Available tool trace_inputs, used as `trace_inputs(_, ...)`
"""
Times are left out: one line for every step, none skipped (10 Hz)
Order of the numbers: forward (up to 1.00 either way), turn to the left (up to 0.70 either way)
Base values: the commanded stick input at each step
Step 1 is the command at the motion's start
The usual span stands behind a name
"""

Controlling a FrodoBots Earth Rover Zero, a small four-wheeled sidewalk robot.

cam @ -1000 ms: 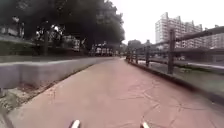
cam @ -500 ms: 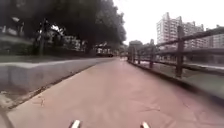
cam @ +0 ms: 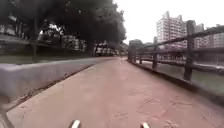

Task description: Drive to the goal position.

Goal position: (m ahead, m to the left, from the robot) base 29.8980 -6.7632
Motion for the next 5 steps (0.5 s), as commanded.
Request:
trace_inputs(0.70,-0.25)
trace_inputs(0.70,0.00)
trace_inputs(0.70,0.00)
trace_inputs(0.70,0.00)
trace_inputs(0.70,0.00)
